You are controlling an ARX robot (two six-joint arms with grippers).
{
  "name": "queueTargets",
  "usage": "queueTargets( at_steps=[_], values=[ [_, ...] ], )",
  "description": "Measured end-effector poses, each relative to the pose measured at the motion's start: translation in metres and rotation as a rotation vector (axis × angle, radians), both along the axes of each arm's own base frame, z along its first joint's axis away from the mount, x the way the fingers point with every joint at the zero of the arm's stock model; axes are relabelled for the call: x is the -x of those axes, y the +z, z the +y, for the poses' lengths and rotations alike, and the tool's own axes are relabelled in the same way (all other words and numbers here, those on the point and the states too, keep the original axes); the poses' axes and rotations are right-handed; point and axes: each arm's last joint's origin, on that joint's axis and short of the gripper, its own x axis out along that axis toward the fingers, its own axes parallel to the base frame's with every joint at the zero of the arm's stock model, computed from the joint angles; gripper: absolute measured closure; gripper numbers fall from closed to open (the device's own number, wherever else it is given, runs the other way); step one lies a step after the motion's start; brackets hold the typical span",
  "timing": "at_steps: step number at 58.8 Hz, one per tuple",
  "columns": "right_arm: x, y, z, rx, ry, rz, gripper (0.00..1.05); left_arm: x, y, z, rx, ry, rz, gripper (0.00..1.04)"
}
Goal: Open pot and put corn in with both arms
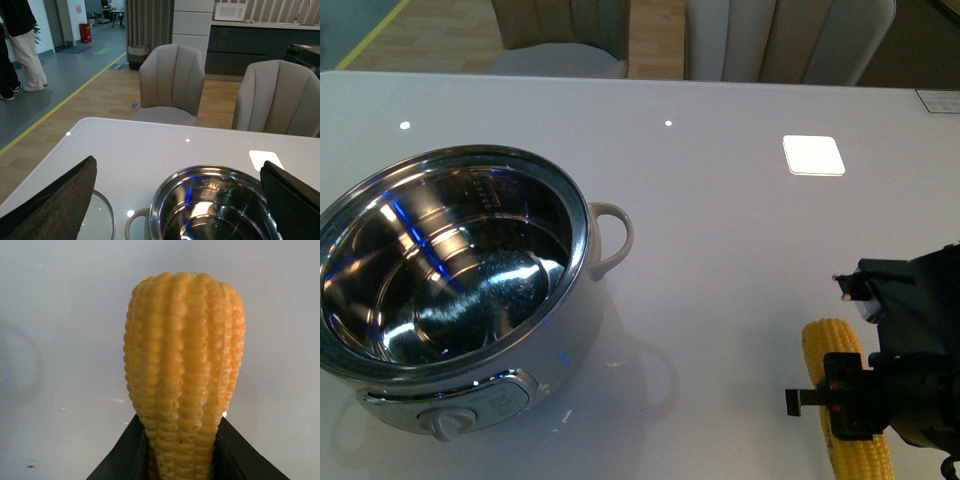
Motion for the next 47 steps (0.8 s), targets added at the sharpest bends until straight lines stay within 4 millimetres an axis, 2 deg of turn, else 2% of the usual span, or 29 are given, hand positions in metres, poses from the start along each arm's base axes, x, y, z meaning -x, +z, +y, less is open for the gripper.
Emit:
queueTargets(
  at_steps=[6,10,22,34,47],
  values=[
    [-0.008,0.037,0.004,-0.094,-0.018,-0.075,0.83,0.0,0.0,0.0,0.0,0.0,0.0,0.07],
    [-0.015,0.055,0.008,-0.145,-0.032,-0.115,0.83,0.0,0.0,0.0,0.0,0.0,0.0,0.07],
    [-0.038,0.096,0.034,-0.309,-0.025,-0.184,0.84,0.0,0.0,0.0,0.0,0.0,0.0,0.07],
    [-0.058,0.115,0.072,-0.436,-0.002,-0.184,0.84,0.0,0.0,0.0,0.0,0.0,0.0,0.07],
    [-0.075,0.116,0.111,-0.534,0.007,-0.137,0.84,0.0,0.0,0.0,0.0,0.0,0.0,0.07]
  ],
)
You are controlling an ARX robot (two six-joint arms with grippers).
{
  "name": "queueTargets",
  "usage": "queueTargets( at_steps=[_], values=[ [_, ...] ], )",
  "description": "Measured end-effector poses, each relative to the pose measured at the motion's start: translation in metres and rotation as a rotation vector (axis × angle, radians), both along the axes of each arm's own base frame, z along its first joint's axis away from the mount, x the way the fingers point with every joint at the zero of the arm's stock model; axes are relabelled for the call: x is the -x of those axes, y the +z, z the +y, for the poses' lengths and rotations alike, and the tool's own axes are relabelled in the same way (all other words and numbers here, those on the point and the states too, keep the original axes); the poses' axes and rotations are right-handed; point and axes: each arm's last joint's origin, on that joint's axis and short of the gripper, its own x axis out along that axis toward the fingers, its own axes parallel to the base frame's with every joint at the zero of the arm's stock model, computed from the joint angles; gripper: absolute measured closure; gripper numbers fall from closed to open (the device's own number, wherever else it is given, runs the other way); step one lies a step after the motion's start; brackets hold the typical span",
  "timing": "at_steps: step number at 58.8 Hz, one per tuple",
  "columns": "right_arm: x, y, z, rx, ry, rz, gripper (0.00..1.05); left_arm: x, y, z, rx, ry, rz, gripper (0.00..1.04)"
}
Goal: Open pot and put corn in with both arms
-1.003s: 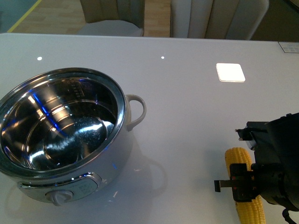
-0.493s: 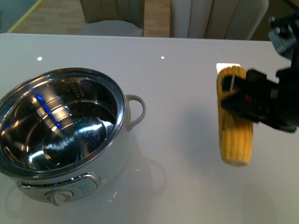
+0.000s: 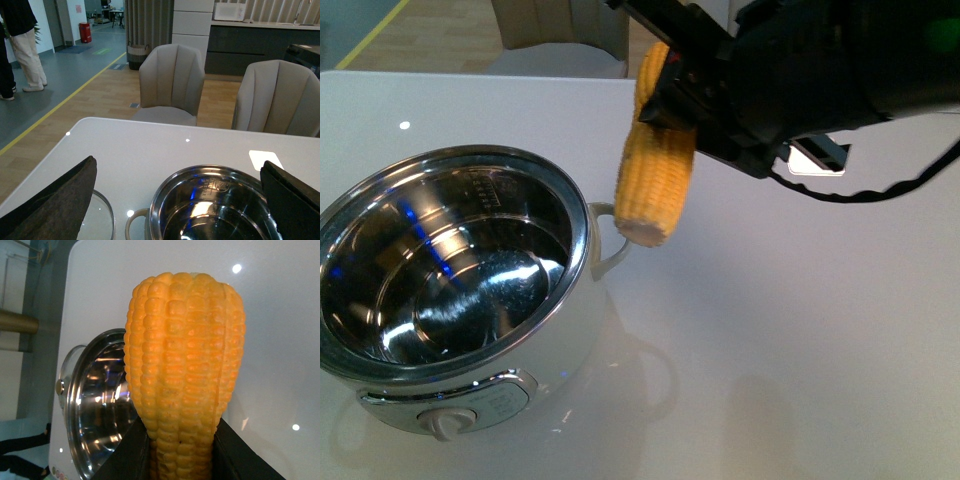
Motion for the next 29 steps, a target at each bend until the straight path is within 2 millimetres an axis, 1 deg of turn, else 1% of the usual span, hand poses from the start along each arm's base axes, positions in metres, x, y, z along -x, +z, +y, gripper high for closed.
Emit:
queueTargets(
  at_steps=[7,18,25,29],
  values=[
    [-0.005,-0.005,0.021,-0.019,0.029,0.035,0.84,0.0,0.0,0.0,0.0,0.0,0.0,0.07],
    [-0.008,-0.011,0.049,-0.035,0.077,0.07,0.85,0.0,0.0,0.0,0.0,0.0,0.0,0.07],
    [-0.003,-0.016,0.067,-0.026,0.138,0.084,0.85,0.0,0.0,0.0,0.0,0.0,0.0,0.07],
    [-0.001,-0.02,0.073,-0.018,0.161,0.094,0.85,0.0,0.0,0.0,0.0,0.0,0.0,0.07]
  ],
)
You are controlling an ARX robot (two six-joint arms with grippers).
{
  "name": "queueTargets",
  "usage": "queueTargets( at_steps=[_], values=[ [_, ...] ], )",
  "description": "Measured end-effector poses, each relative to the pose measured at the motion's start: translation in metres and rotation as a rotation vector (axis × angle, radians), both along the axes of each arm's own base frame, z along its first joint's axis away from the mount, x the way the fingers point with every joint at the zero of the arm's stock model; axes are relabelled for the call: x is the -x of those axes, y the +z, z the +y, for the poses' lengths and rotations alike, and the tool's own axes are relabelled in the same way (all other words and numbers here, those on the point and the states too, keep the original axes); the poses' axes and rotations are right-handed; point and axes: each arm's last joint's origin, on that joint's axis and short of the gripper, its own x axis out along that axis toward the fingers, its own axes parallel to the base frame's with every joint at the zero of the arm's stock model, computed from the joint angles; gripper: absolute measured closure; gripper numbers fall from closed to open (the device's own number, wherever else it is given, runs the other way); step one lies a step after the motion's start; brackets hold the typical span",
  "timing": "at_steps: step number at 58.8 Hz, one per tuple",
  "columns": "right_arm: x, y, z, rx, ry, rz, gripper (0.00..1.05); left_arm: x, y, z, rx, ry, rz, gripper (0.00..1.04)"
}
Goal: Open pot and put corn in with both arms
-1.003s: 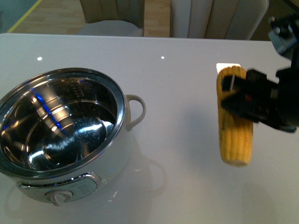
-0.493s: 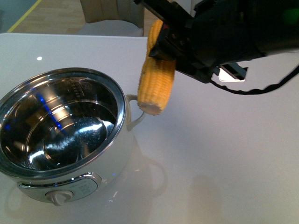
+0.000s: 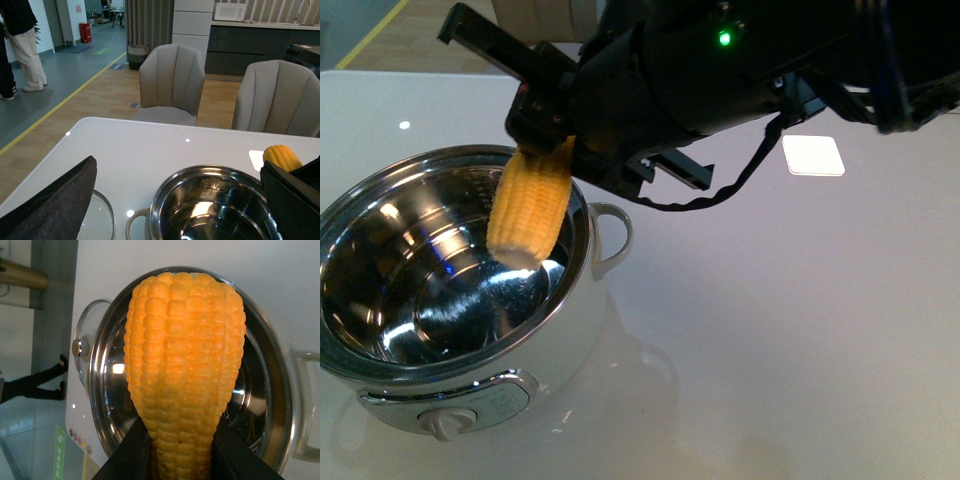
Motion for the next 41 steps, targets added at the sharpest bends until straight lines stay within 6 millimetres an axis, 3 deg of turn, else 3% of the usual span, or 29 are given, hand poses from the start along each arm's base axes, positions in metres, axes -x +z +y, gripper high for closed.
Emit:
queueTargets(
  at_steps=[9,36,41],
  values=[
    [-0.001,-0.013,0.007,0.021,0.025,0.025,0.85,0.0,0.0,0.0,0.0,0.0,0.0,0.07],
    [-0.009,-0.023,0.026,0.029,0.057,0.05,0.86,0.0,0.0,0.0,0.0,0.0,0.0,0.07],
    [-0.009,-0.024,0.026,0.023,0.053,0.058,0.71,0.0,0.0,0.0,0.0,0.0,0.0,0.07]
  ],
)
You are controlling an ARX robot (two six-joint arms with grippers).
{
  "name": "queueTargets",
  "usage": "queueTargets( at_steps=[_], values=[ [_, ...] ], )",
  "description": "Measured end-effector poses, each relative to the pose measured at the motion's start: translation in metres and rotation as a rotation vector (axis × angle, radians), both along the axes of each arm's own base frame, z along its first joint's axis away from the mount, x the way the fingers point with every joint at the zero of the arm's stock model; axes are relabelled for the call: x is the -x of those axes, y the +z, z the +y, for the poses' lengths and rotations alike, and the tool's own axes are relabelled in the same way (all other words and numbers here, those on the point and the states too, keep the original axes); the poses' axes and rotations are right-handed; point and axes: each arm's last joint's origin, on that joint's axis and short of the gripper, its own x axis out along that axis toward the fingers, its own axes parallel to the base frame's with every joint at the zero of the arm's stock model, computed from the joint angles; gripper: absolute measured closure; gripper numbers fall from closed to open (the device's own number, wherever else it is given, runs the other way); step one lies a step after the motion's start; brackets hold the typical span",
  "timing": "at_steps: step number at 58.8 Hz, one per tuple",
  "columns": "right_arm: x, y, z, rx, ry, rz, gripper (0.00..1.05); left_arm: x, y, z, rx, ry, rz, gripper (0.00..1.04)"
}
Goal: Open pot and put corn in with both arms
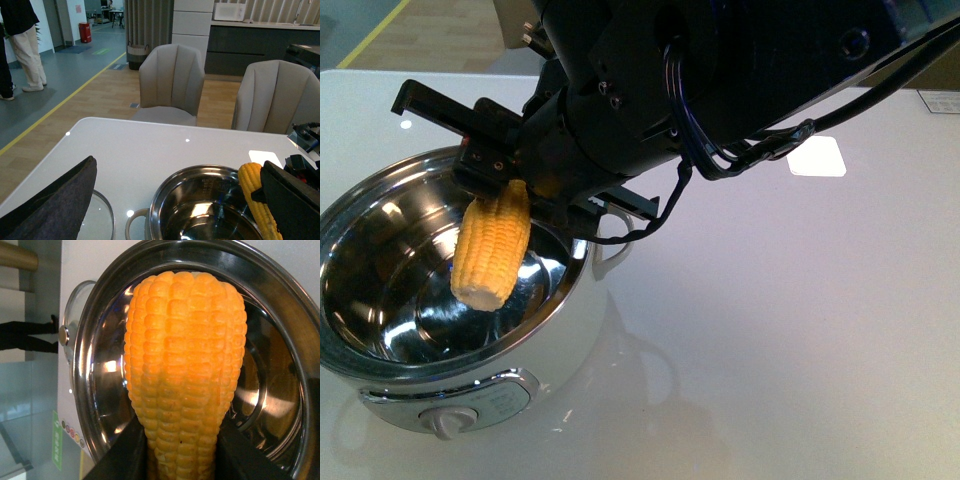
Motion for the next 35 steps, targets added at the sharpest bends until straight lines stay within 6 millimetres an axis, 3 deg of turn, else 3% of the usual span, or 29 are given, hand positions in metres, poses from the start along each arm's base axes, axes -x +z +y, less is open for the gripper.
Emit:
queueTargets(
  at_steps=[8,23,35],
  values=[
    [0.0,0.0,0.001,-0.008,-0.001,0.002,0.46,0.0,0.0,0.0,0.0,0.0,0.0,0.07],
    [0.004,-0.01,-0.009,-0.001,-0.01,0.02,0.08,0.0,0.0,0.0,0.0,0.0,0.0,0.07],
    [0.002,0.004,-0.039,-0.056,-0.078,-0.008,0.09,0.0,0.0,0.0,0.0,0.0,0.0,0.07]
  ],
)
